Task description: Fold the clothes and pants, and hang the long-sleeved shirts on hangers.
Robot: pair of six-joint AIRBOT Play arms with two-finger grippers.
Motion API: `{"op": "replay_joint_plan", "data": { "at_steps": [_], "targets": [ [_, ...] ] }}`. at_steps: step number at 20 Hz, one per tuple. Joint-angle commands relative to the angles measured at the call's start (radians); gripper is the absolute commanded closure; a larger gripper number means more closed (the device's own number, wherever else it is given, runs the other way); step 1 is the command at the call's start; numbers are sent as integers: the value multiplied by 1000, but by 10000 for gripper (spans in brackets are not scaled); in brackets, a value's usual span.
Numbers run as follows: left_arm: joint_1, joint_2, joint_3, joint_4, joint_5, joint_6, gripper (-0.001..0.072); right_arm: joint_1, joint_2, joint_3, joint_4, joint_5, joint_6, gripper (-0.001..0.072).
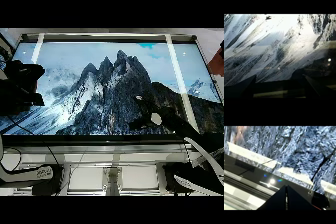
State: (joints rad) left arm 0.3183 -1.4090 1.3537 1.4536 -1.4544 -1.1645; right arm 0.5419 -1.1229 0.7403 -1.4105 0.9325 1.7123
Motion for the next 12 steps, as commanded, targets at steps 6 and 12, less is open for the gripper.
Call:
{"op": "replay_joint_plan", "data": {
  "at_steps": [6, 12],
  "targets": [
    [1, 0, 0, 0, 0, 0, 73, 1, 1, 0, 34, -2, 0, 695],
    [1, -5, 0, 5, 14, 35, 73, 1, 1, -1, 39, -5, 0, 695]
  ]
}}
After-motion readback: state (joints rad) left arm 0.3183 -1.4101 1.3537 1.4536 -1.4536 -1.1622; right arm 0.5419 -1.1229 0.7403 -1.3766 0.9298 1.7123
